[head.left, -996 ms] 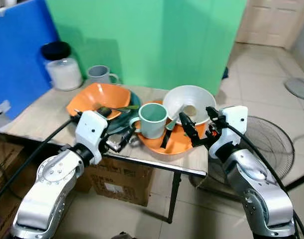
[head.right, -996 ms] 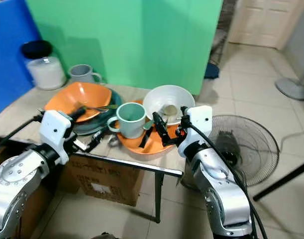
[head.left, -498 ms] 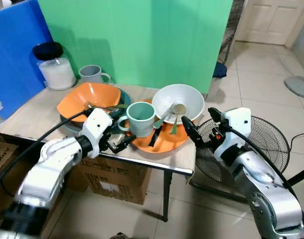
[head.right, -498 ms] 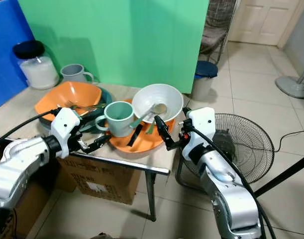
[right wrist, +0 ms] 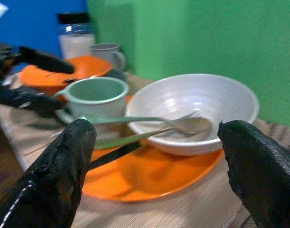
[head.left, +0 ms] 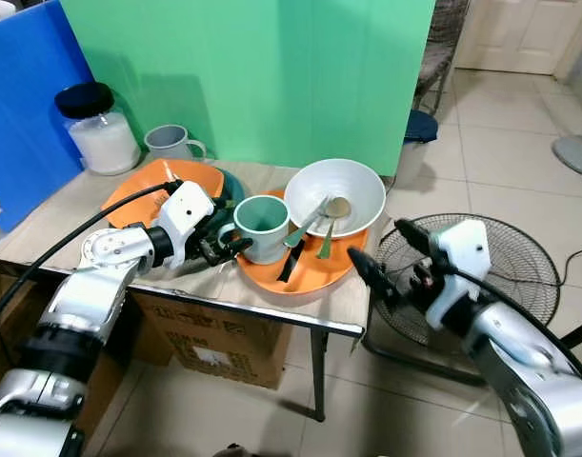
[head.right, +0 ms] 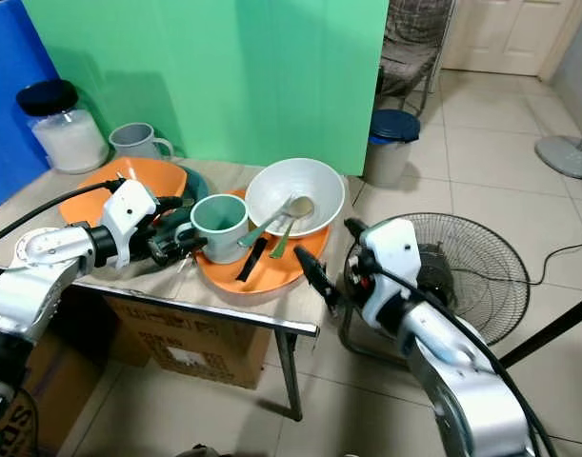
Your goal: Setting the table
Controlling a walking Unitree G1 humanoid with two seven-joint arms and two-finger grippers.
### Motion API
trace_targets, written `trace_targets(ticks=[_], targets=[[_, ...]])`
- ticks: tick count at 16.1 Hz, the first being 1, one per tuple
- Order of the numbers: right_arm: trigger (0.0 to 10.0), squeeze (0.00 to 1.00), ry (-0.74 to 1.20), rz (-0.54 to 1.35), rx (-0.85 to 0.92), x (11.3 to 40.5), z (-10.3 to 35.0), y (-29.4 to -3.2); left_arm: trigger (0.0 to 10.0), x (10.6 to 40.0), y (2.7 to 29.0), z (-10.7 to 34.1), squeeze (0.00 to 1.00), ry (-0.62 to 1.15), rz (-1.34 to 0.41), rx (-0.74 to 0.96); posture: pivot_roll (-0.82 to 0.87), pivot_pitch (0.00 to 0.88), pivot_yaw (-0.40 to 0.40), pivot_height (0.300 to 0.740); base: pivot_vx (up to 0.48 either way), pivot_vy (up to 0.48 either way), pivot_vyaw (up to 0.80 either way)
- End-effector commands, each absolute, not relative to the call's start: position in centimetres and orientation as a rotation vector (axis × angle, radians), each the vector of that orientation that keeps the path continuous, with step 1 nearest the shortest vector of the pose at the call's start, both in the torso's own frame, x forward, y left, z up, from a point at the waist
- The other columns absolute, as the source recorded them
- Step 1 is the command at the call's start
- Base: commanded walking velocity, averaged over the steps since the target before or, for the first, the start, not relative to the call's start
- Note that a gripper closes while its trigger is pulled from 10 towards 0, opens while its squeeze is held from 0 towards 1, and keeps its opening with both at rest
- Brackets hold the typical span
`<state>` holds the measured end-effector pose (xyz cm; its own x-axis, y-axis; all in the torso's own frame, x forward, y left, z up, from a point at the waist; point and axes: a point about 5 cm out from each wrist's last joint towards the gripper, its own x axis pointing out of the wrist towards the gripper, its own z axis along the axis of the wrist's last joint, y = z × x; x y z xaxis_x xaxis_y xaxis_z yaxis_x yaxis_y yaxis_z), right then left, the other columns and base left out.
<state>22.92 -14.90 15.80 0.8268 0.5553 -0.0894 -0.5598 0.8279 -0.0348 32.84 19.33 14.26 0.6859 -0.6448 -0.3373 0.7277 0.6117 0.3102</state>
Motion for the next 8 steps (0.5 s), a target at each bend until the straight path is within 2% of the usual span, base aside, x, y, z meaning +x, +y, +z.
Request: trace_targets(ticks=[1, 8], targets=[[10.0, 0.00, 0.082, 0.657, -0.056, 22.2, 16.0, -14.6, 10.0, 33.1, 19.4, 14.1, 0.00, 0.213, -0.814, 0.471, 0.03, 0.000, 0.106, 0.740, 0.000, 0.000, 0.00], [10.0, 0.00, 0.130, 0.740, -0.068, 21.3, 15.7, -14.9, 10.0, 33.6, 19.8, 12.9, 0.00, 0.246, -0.820, 0.454, 0.03, 0.000, 0.096, 0.740, 0.000, 0.000, 0.00]])
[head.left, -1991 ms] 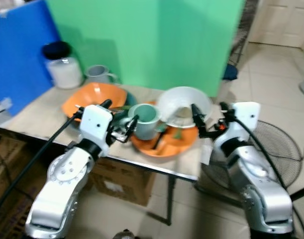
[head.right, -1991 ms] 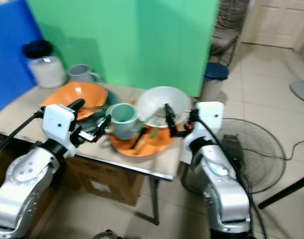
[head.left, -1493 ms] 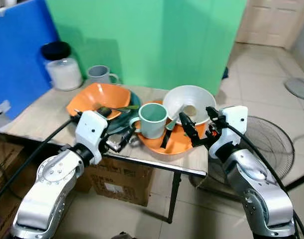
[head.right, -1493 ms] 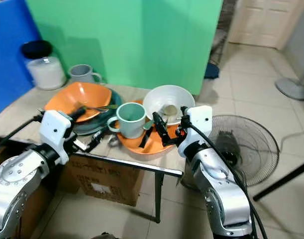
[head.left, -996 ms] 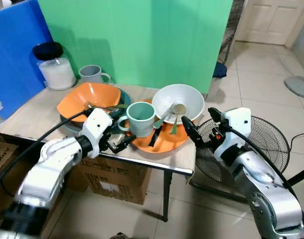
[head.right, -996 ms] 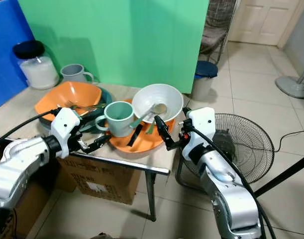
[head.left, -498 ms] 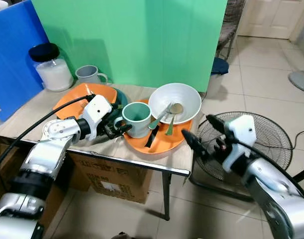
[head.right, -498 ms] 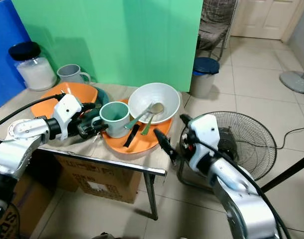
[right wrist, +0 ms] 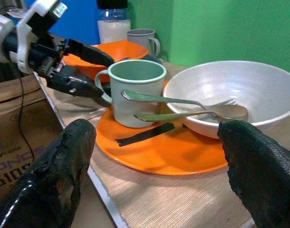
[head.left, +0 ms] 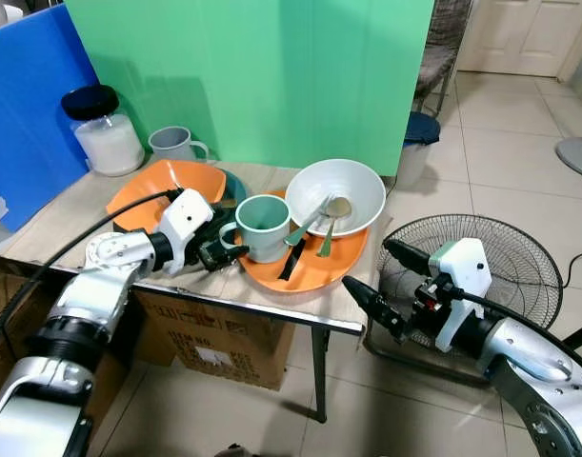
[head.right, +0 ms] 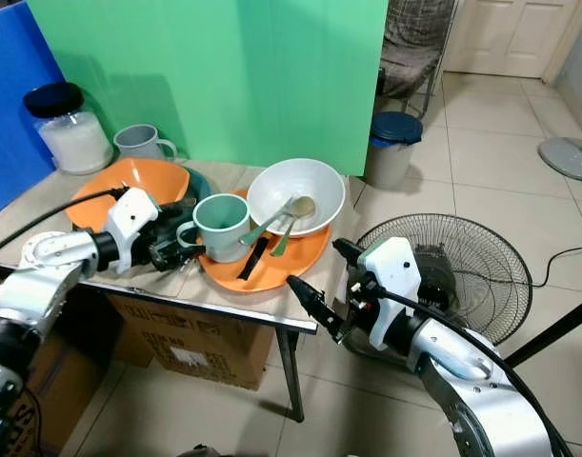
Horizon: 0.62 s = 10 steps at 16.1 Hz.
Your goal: Setting the table
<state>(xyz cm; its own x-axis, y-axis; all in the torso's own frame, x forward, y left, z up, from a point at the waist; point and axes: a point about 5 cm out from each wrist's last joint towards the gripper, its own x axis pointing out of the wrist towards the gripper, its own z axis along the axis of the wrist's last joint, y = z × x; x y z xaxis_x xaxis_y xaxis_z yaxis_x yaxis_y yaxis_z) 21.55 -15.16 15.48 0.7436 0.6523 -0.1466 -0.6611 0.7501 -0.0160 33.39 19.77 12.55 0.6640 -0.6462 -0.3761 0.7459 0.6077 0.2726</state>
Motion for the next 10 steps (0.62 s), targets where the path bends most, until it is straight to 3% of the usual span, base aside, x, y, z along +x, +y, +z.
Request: trace_targets(ticks=[1, 8, 9, 10], targets=[[10.0, 0.00, 0.137, 0.754, -0.070, 21.2, 15.7, -14.9, 10.0, 33.9, 19.7, 12.4, 0.00, 0.260, -0.820, 0.457, 0.03, 0.000, 0.094, 0.740, 0.000, 0.000, 0.00], [10.0, 0.00, 0.148, 0.776, -0.081, 20.9, 15.7, -15.0, 10.0, 34.7, 18.8, 12.2, 0.00, 0.258, -0.845, 0.435, 0.01, 0.000, 0.097, 0.740, 0.000, 0.000, 0.00], [10.0, 0.00, 0.152, 0.775, -0.083, 20.7, 15.7, -15.1, 5.3, 34.4, 18.5, 12.1, 0.00, 0.265, -0.895, 0.435, 0.01, 0.000, 0.100, 0.740, 0.000, 0.000, 0.00], [10.0, 0.00, 0.153, 0.776, -0.083, 20.7, 15.6, -15.1, 3.6, 34.3, 18.4, 12.0, 0.00, 0.268, -0.904, 0.433, 0.01, 0.000, 0.099, 0.740, 0.000, 0.000, 0.00]])
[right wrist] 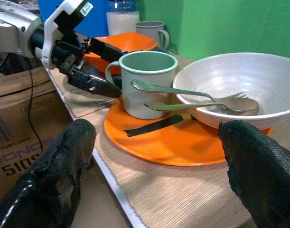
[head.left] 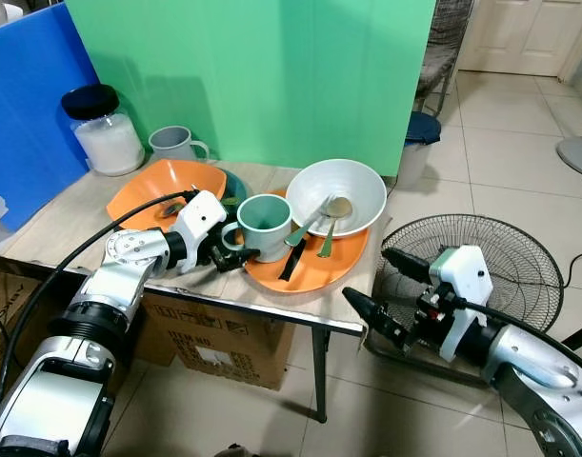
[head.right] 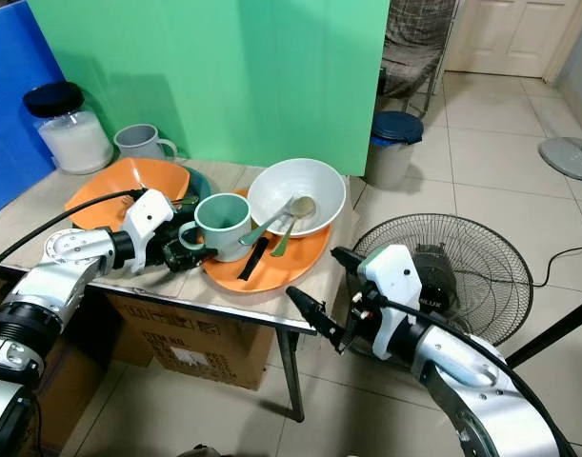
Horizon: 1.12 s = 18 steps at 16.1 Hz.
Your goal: Setting the table
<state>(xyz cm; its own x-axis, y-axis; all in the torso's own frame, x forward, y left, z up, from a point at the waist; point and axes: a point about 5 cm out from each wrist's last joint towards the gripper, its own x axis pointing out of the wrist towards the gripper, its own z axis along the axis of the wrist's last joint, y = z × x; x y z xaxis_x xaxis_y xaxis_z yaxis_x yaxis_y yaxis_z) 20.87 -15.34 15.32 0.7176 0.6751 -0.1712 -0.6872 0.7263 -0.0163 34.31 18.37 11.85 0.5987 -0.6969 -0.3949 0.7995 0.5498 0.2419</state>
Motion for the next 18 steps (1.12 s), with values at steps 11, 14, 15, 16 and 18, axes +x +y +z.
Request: trace_targets(ticks=[11, 14, 15, 16, 18], targets=[[10.0, 0.00, 0.195, 0.858, -0.092, 20.1, 15.2, -14.5, 0.0, 34.1, 18.8, 11.3, 0.00, 0.316, -0.925, 0.446, 0.02, 0.000, 0.095, 0.740, 0.000, 0.000, 0.00], [10.0, 0.00, 0.223, 0.913, -0.095, 19.6, 15.0, -14.3, 0.0, 34.2, 19.0, 11.3, 0.00, 0.317, -0.902, 0.443, 0.02, 0.000, 0.097, 0.740, 0.000, 0.000, 0.00], [10.0, 0.00, 0.224, 0.920, -0.096, 19.6, 15.0, -14.3, 0.0, 34.3, 19.0, 11.3, 0.00, 0.317, -0.897, 0.441, 0.02, 0.000, 0.097, 0.740, 0.000, 0.000, 0.00], [10.0, 0.00, 0.223, 0.921, -0.095, 19.6, 15.0, -14.3, 0.0, 34.3, 19.0, 11.2, 0.00, 0.317, -0.894, 0.439, 0.02, 0.000, 0.097, 0.740, 0.000, 0.000, 0.00], [10.0, 0.00, 0.209, 0.927, -0.084, 19.8, 15.2, -14.4, 0.0, 34.4, 19.0, 11.4, 0.00, 0.310, -0.883, 0.434, 0.02, 0.000, 0.108, 0.740, 0.000, 0.000, 0.00]])
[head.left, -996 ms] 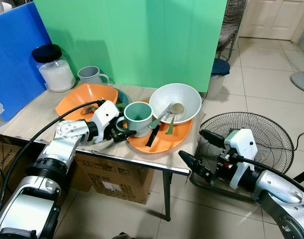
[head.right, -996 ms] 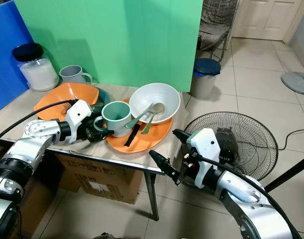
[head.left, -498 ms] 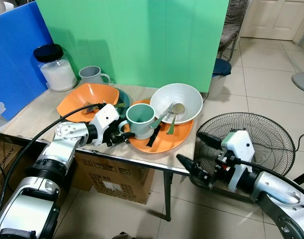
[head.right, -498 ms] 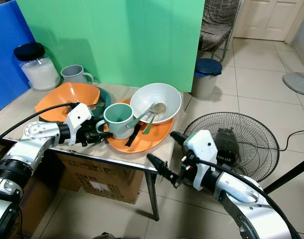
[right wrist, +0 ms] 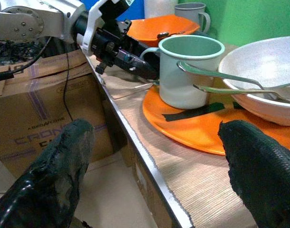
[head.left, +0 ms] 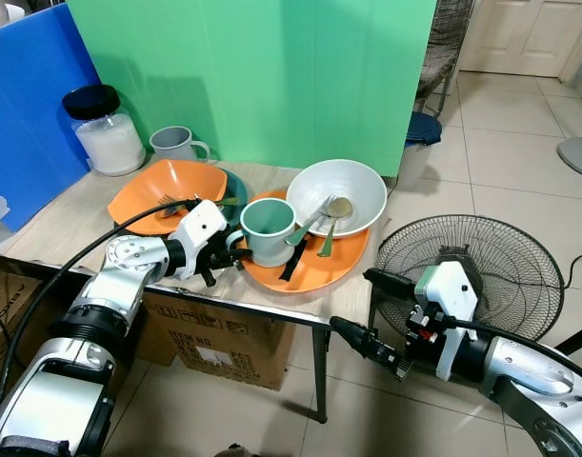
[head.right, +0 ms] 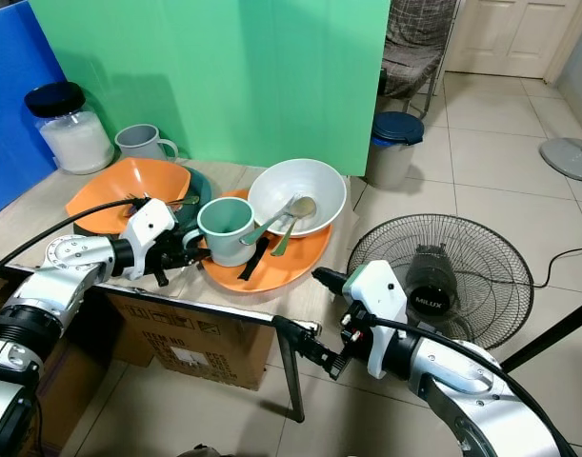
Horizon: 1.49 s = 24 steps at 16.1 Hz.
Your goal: Setting the table
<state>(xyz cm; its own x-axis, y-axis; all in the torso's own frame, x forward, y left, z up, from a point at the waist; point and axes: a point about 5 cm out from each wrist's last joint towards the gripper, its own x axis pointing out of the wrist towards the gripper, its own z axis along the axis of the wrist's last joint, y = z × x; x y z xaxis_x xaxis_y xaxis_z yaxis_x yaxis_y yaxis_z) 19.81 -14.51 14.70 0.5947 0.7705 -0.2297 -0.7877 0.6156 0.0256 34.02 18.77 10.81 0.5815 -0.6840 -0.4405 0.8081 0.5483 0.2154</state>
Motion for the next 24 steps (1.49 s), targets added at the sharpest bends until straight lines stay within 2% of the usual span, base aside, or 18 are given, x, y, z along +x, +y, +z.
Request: trace_targets(ticks=[1, 8, 15, 19, 23, 24], targets=[[10.0, 0.00, 0.206, 0.930, -0.079, 19.8, 15.2, -14.4, 0.0, 34.4, 19.0, 11.4, 0.00, 0.308, -0.882, 0.433, 0.02, 0.000, 0.108, 0.740, 0.000, 0.000, 0.00], [10.0, 0.00, 0.221, 1.011, -0.062, 19.9, 14.6, -14.3, 0.0, 34.3, 18.9, 11.3, 0.00, 0.305, -0.885, 0.424, 0.01, 0.000, 0.133, 0.740, 0.000, 0.000, 0.00], [10.0, 0.00, 0.200, 1.003, -0.057, 19.9, 14.8, -14.1, 0.0, 33.6, 19.3, 11.7, 0.00, 0.261, -0.855, 0.411, 0.00, 0.000, 0.147, 0.740, 0.000, 0.000, 0.00], [10.0, 0.00, 0.180, 0.972, -0.045, 20.1, 15.1, -14.2, 0.0, 32.0, 20.4, 12.6, 0.00, 0.205, -0.775, 0.377, 0.00, 0.000, 0.143, 0.740, 0.000, 0.000, 0.00], [10.0, 0.00, 0.155, 0.929, -0.010, 20.1, 15.5, -14.1, 0.0, 29.3, 20.7, 14.8, 0.00, 0.139, -0.731, 0.336, 0.02, 0.000, 0.130, 0.740, 0.000, 0.000, 0.00], [10.0, 0.00, 0.138, 0.879, 0.016, 20.1, 15.8, -14.0, 0.0, 27.9, 20.4, 16.0, 0.00, 0.105, -0.712, 0.310, 0.01, 0.000, 0.127, 0.740, 0.000, 0.000, 0.00]])
